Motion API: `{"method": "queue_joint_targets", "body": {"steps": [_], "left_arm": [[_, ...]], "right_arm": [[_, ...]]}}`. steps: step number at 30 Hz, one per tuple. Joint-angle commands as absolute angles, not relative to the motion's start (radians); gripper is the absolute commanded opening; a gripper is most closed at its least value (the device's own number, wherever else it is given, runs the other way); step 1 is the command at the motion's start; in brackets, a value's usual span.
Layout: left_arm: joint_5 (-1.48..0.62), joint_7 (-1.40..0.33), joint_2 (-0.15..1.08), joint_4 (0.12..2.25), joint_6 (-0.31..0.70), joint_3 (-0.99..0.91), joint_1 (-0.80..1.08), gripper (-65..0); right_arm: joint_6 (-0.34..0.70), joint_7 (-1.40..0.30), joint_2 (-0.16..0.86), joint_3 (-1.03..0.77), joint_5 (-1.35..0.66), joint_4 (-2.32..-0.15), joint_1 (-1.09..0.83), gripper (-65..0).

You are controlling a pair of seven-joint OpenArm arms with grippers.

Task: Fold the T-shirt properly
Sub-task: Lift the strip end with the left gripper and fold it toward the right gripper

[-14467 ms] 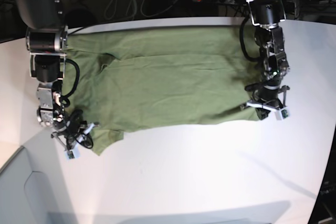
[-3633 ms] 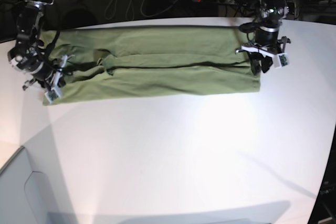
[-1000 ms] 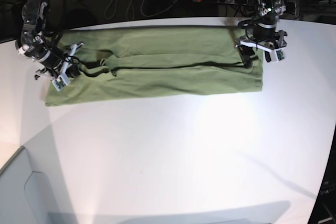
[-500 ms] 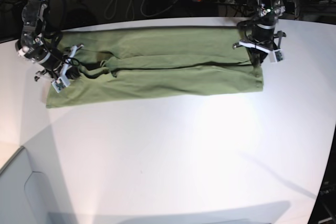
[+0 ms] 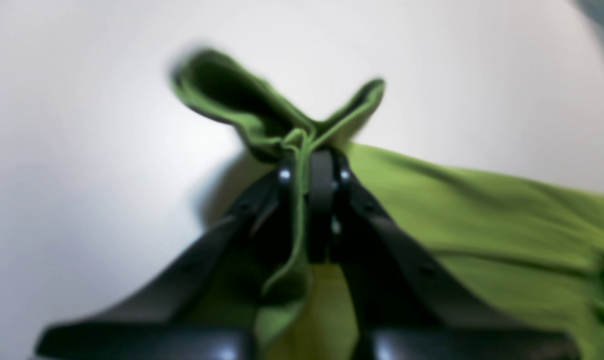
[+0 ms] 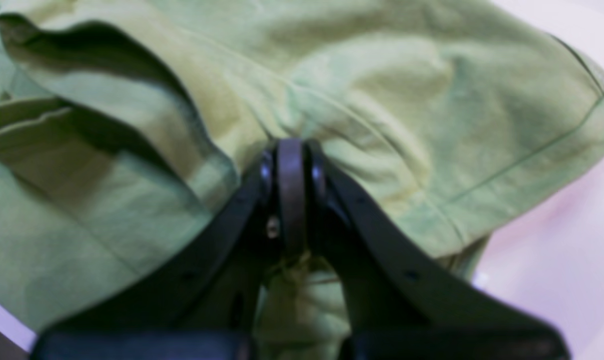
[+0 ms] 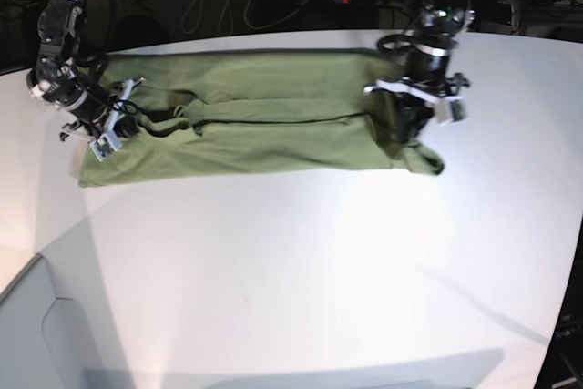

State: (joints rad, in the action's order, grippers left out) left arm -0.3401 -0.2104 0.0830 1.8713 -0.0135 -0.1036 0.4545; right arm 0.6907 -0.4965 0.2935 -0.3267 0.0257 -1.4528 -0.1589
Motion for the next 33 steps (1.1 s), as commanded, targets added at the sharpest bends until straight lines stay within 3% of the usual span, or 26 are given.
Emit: {"method": "queue_joint_targets", "body": {"steps": [1,11,23,33], "left_arm": [[-0.321,-0.185,0.084,1.897,-0.007,-0.064,0.453,-65.0],[-0.151,-0.18,0.071,1.807,-0.01,0.326,0.346,-65.0],[-0.153,-0.185,-0.033,1.646,-0.01,0.358,0.246,-65.0],[-0.153,-0.185,-0.031,1.569,-0.01,0.463,0.194,-65.0]], "right_arm": [[0.698,-0.529,0.303,-0.328,0.054,-1.455,-0.159,-64.9],[0.698,-0.53,0.303,-0.325,0.054,-1.455,-0.163,-64.9],[0.698,-0.53,0.303,-0.323,0.054,-1.457,-0.162,-64.9],[0.698,-0.53,0.303,-0.323,0.054,-1.457,-0.159,-64.9]]}}
